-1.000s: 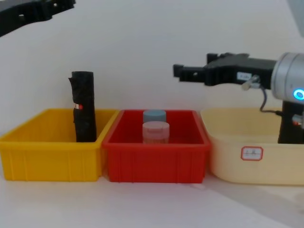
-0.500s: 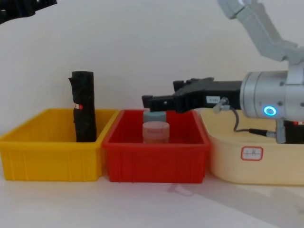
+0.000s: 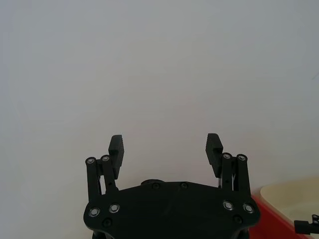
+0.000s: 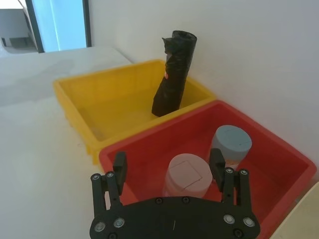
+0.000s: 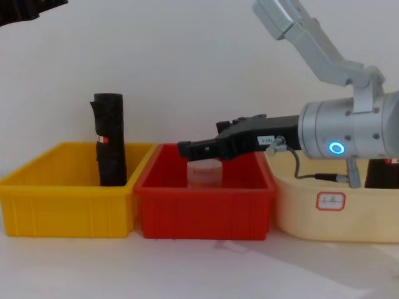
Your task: Pick up the garbage bag with the one hand and transfer it to the other hand.
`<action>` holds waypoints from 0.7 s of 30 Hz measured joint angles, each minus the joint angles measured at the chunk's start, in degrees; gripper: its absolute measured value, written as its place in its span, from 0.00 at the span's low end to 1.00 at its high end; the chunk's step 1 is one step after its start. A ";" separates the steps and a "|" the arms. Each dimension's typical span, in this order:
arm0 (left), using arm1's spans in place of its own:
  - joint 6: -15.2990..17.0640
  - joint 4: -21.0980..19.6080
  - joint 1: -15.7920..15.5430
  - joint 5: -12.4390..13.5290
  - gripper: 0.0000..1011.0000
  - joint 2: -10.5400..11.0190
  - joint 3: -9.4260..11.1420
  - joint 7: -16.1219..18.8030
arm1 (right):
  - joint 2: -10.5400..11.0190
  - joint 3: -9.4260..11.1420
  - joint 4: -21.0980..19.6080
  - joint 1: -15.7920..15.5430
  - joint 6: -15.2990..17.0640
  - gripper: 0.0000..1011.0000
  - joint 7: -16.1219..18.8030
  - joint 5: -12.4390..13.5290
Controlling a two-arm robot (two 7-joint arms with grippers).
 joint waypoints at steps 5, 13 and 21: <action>-0.03 -0.03 0.02 0.03 0.99 0.03 -0.08 0.05 | -0.41 -0.61 1.81 1.18 0.30 0.99 0.02 -0.25; -0.07 -0.06 0.06 0.08 0.99 0.07 -0.15 0.10 | -1.57 -1.26 5.31 2.97 0.21 0.99 -0.11 -0.46; -0.08 -0.07 0.08 0.11 0.99 0.08 -0.20 0.14 | -3.09 -1.09 9.35 4.61 -1.04 0.99 -0.88 -0.57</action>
